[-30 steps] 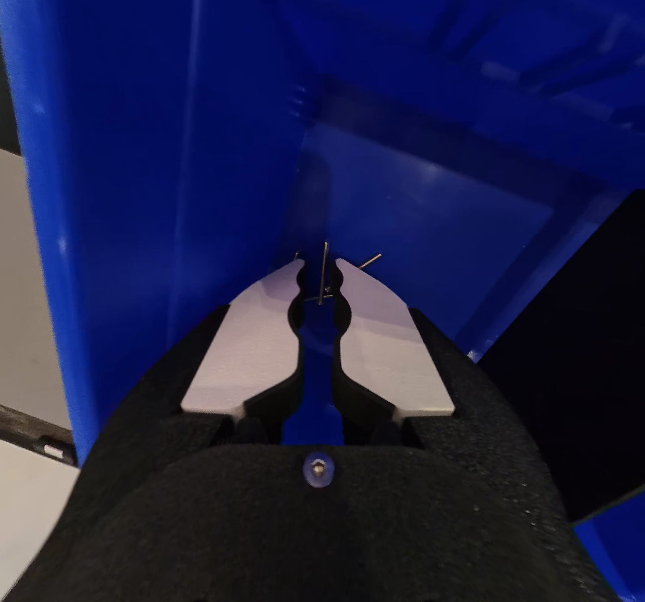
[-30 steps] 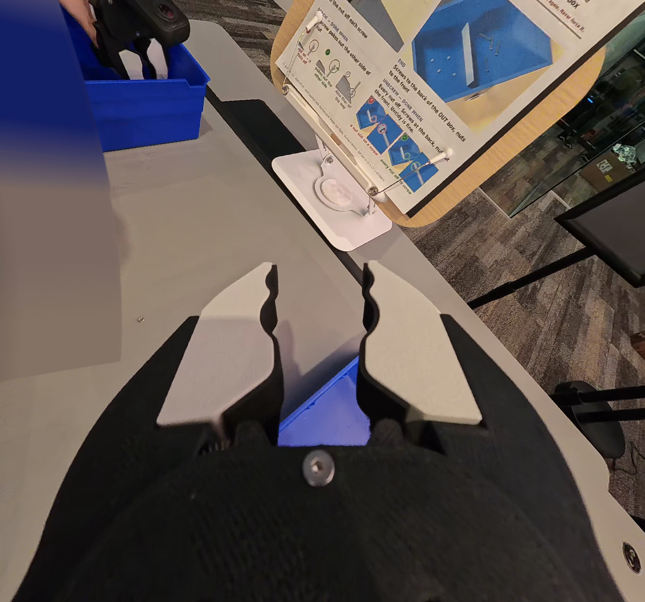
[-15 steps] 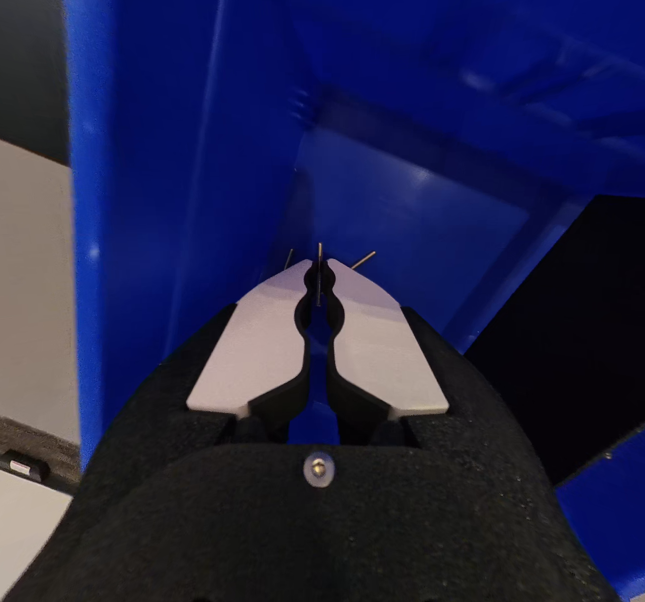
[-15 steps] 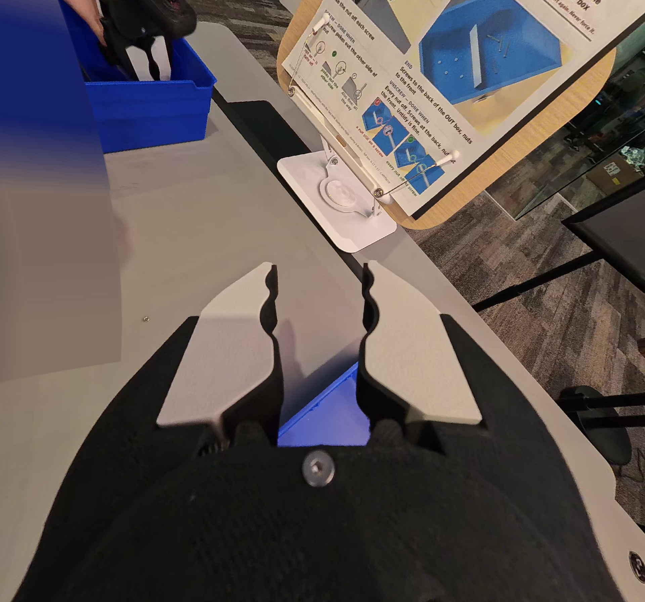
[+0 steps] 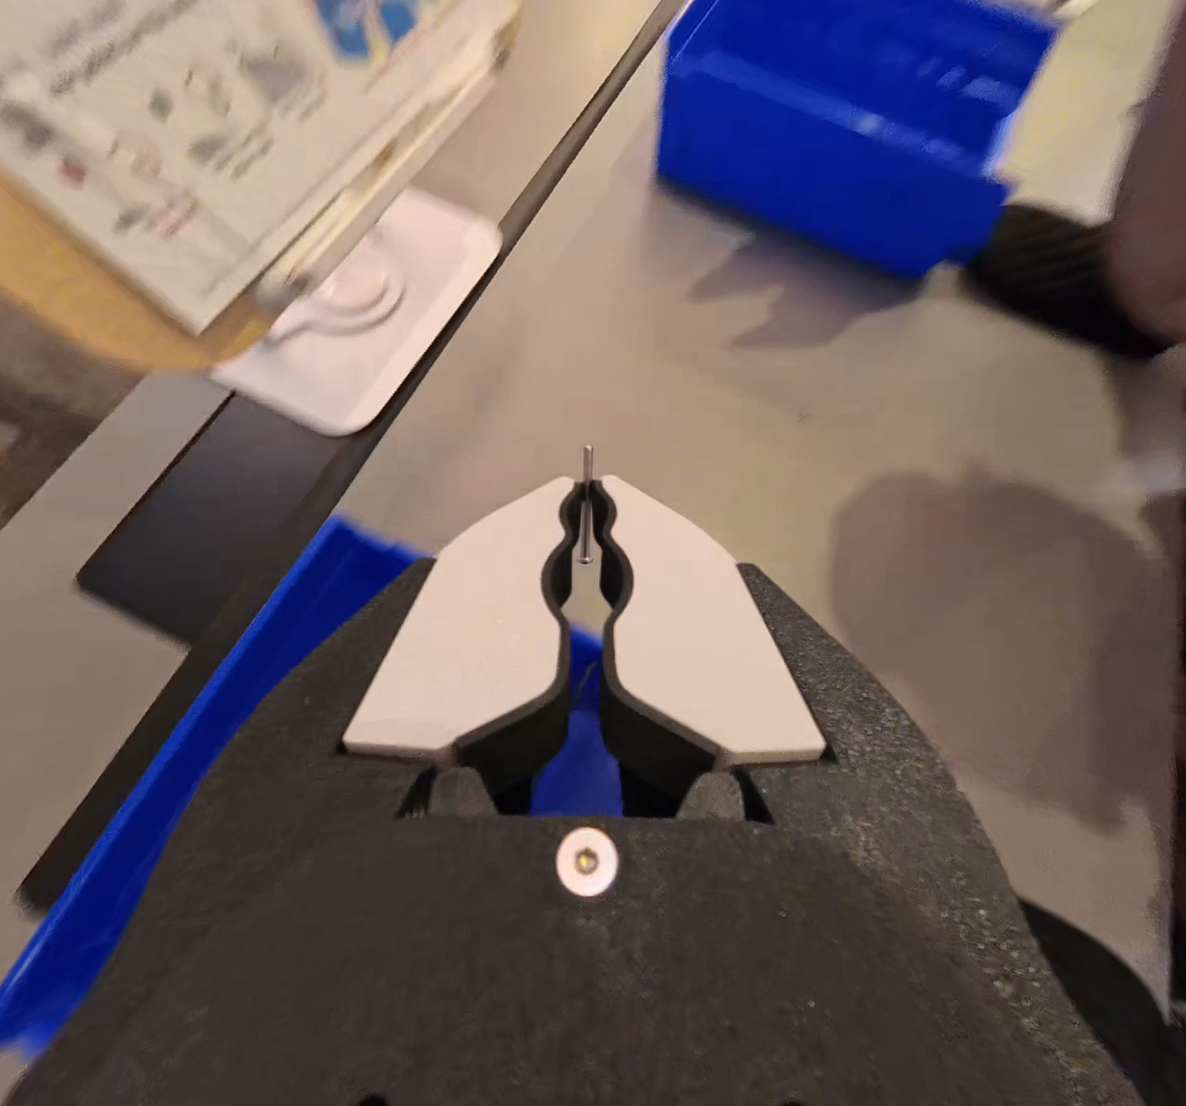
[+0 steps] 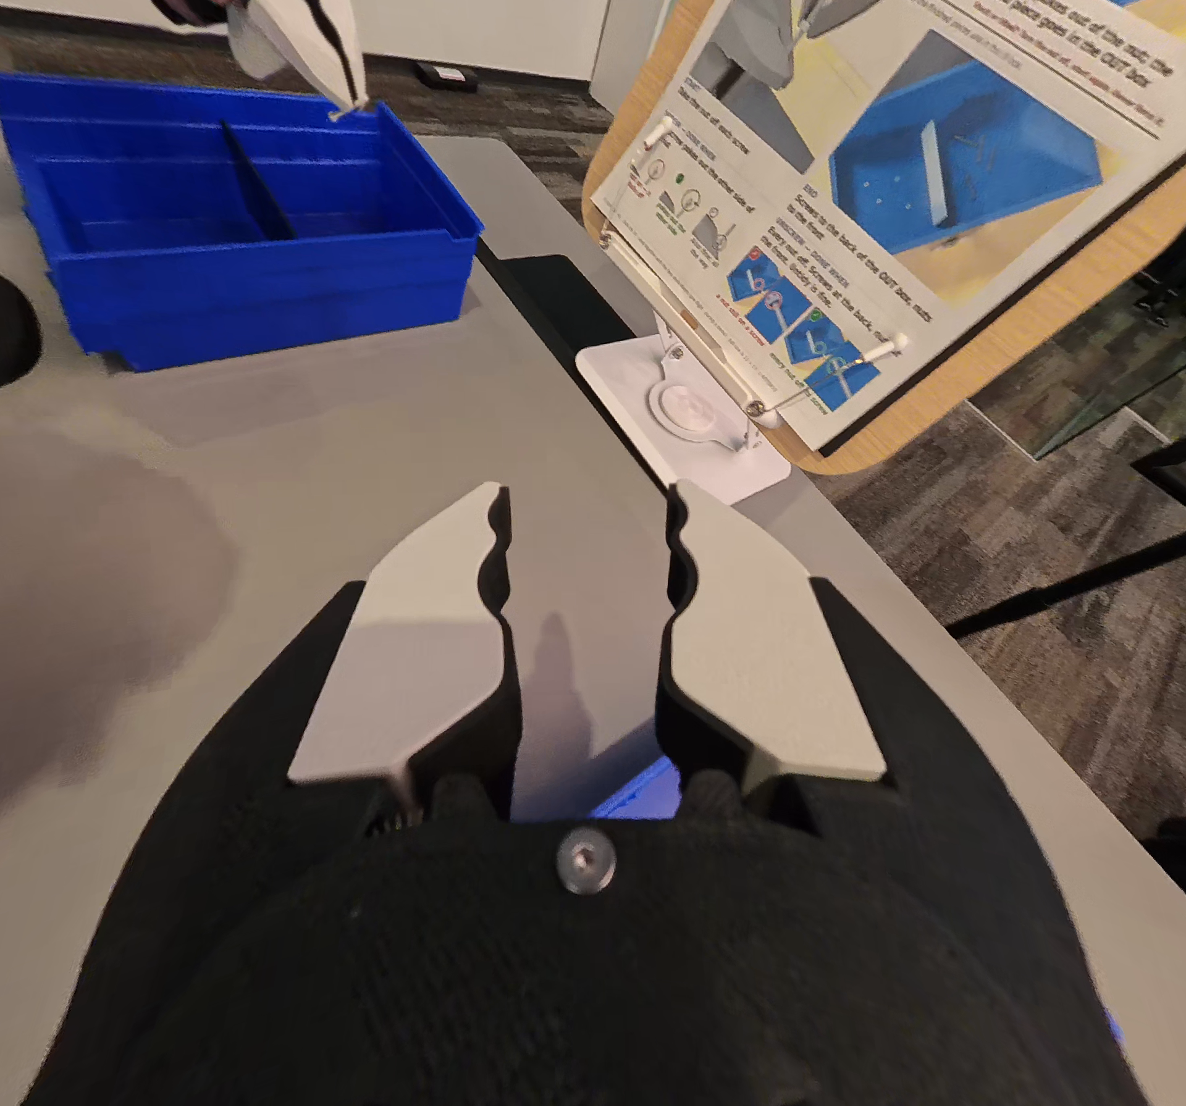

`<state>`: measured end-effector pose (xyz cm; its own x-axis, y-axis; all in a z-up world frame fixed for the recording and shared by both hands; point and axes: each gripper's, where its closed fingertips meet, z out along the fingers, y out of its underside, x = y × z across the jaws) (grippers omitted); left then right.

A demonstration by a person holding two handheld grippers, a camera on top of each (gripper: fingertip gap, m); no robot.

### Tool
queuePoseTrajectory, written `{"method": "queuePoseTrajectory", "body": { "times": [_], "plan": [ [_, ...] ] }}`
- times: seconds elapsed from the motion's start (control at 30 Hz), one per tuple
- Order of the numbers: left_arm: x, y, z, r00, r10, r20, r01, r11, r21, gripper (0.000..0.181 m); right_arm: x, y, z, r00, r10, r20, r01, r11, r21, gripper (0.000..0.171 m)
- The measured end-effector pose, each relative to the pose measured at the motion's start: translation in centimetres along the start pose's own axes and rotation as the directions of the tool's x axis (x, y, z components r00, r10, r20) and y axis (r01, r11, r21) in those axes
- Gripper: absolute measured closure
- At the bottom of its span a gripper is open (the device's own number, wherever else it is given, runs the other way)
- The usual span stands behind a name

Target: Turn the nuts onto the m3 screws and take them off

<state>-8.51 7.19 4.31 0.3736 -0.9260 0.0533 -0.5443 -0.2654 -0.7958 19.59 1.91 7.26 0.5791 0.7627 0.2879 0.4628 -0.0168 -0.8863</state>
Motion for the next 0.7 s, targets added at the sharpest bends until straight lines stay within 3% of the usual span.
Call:
{"method": "queuePoseTrajectory", "body": {
  "times": [0.2,0.33,0.5,0.7],
  "plan": [
    [11.4,-4.8,1.2,0.953,0.184,-0.24,-0.12,0.959,0.258,0.179,-2.6,-1.3,0.4,0.994,-0.017,0.104,0.013,0.999,0.045,0.124],
    [17.9,-6.6,1.9,0.852,0.215,-0.476,-0.02,0.924,0.382,0.179,-3.6,-1.8,0.3,0.989,-0.022,0.147,0.012,0.998,0.067,0.123],
    [21.6,-8.7,1.5,0.696,0.201,-0.689,0.165,0.89,0.425,0.179,-3.5,-1.7,0.0,0.984,0.002,0.181,-0.017,0.997,0.08,0.123],
    [23.0,-9.4,3.2,0.663,0.156,-0.732,0.199,0.906,0.374,0.178,-2.7,-1.7,-0.8,0.984,0.015,0.177,-0.033,0.995,0.096,0.123]
  ]
}}
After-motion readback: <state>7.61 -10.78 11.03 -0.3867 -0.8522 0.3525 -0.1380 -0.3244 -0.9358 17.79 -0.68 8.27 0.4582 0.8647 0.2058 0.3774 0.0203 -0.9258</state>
